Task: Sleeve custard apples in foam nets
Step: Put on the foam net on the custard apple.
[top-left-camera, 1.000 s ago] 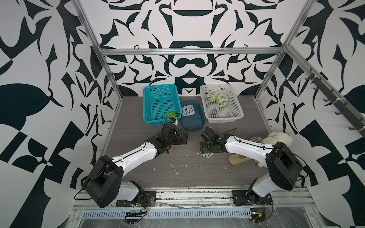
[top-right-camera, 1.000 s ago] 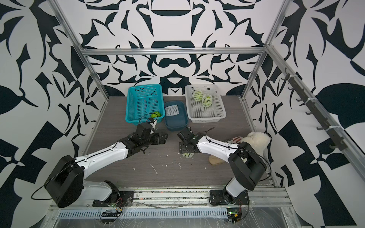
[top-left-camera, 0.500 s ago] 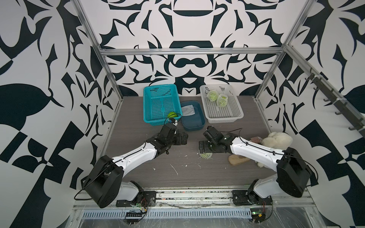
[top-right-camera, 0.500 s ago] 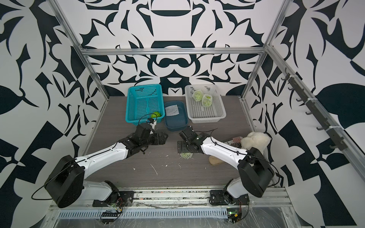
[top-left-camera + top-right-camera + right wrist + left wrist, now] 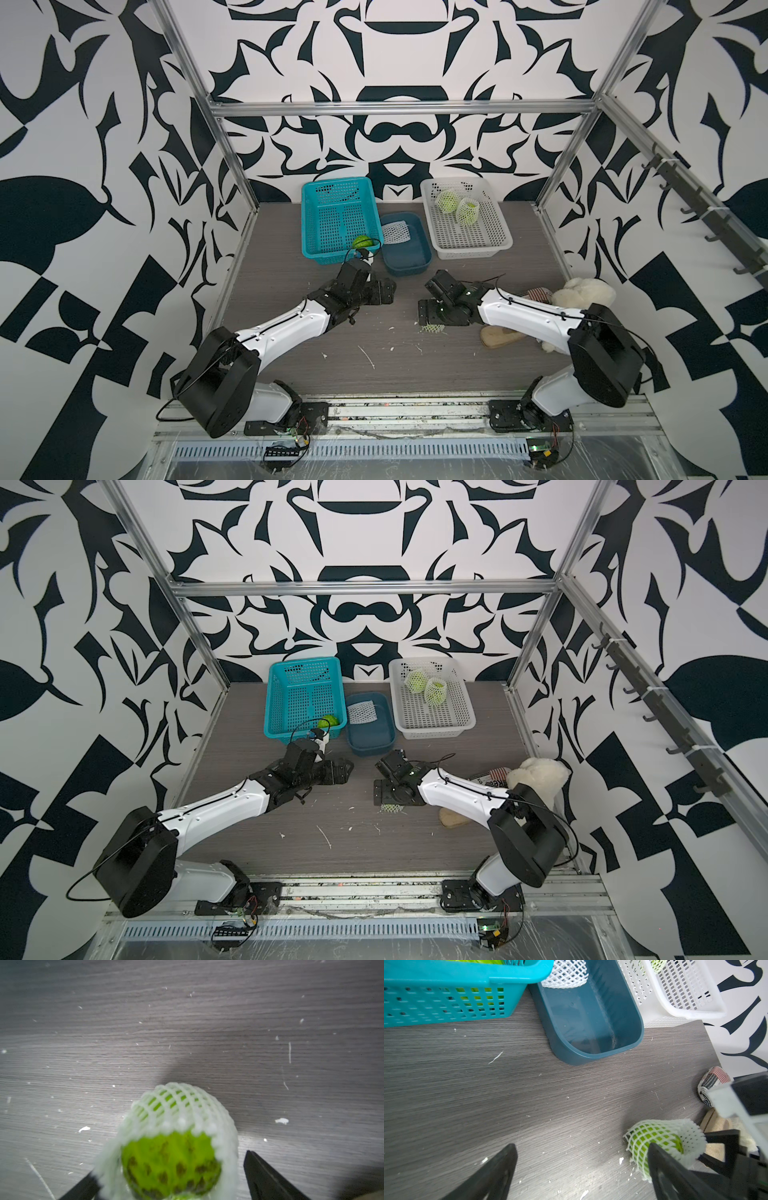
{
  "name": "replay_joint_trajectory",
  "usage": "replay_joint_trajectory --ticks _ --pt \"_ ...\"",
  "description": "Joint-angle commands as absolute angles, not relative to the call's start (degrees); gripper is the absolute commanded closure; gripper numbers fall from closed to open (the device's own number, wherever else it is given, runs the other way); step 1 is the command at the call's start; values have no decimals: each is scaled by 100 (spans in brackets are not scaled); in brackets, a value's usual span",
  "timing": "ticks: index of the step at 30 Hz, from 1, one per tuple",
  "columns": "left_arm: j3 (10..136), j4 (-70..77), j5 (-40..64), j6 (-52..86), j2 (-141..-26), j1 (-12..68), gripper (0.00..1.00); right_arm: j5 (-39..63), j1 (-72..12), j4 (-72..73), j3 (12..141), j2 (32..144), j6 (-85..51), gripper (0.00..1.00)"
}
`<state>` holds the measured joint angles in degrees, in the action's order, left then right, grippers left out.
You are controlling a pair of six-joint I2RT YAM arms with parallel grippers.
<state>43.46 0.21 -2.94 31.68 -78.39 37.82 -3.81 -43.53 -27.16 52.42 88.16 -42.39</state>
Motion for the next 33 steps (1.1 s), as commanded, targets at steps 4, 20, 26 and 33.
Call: replay_joint_trajectory --ticks 4,20,26,33 --pt "4226 53 -261 3155 -7692 3735 0 -571 -4342 -2519 5379 8992 -4281 16" --pt "4317 53 -154 3133 -7765 3656 0 -950 -4482 -2685 5443 9475 -4016 6" --pt "4265 35 -185 3144 -7707 3639 0 -1053 -4480 -3040 5621 9111 -3956 1" --pt "4228 53 -169 3164 -7691 3613 0 -1363 -4481 -3658 6040 8871 -3591 1"
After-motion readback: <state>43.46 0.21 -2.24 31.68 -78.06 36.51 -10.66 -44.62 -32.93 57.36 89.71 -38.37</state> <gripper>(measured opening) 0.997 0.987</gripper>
